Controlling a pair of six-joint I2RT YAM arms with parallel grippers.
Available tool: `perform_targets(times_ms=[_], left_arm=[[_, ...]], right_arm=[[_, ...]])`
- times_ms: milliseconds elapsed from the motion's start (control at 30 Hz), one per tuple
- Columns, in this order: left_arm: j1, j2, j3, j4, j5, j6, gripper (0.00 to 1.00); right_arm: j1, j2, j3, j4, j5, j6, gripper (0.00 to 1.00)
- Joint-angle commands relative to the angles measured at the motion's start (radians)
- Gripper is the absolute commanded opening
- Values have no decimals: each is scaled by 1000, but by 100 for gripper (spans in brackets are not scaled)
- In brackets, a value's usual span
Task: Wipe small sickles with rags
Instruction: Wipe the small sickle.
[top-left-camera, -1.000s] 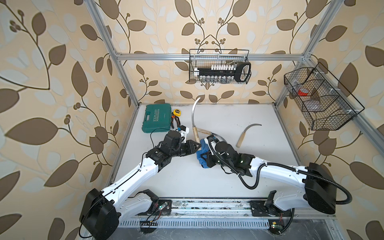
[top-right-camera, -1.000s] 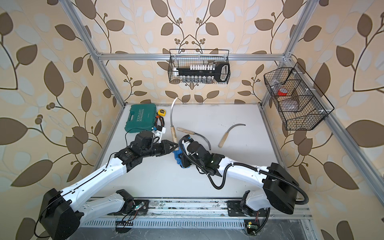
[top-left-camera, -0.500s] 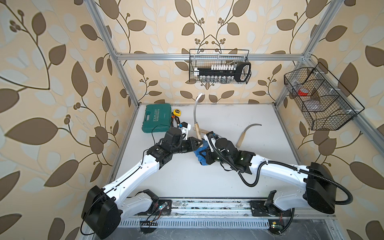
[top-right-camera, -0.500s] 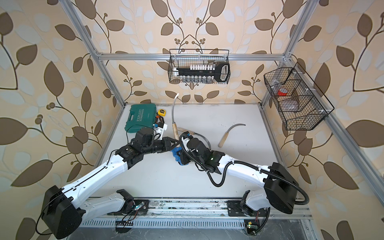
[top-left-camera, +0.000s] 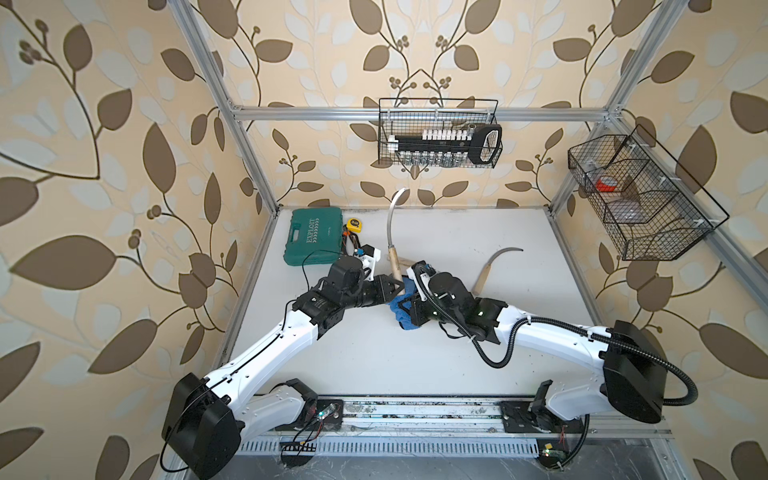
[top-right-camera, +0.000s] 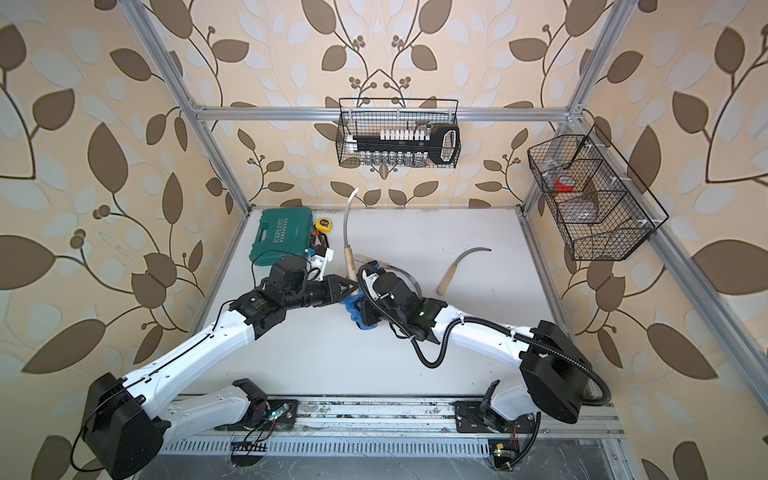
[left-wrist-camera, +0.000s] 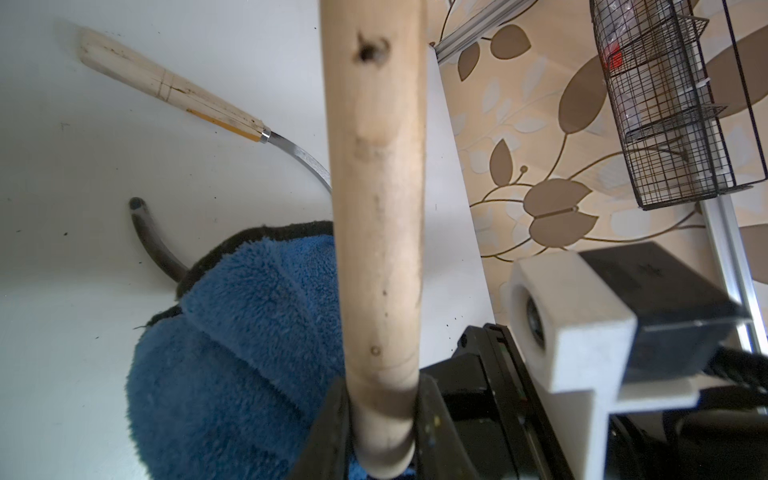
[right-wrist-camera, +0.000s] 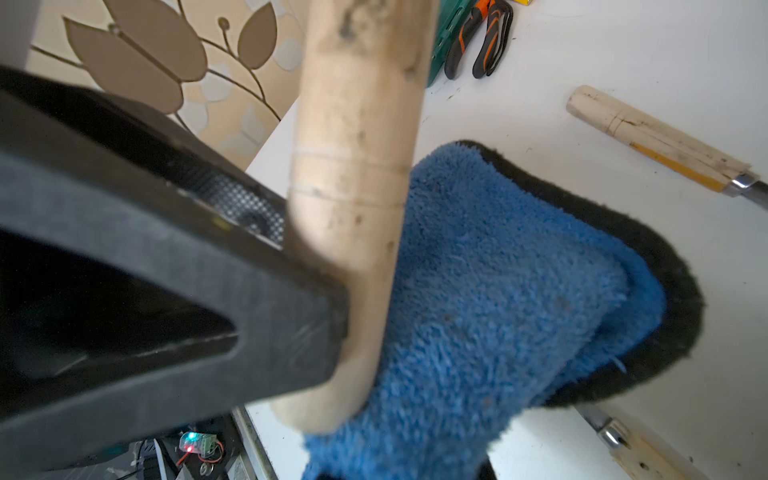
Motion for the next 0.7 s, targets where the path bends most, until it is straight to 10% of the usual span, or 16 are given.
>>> perform_targets(times_ms=[0,667], left_arm=[[7,-19,-11,23,6,29,0],[-1,17,-44,85,56,9,0]], right_arm=[[12,-72,16,32,24,-7,0],[-9,-165,-72,56,57,20,0]])
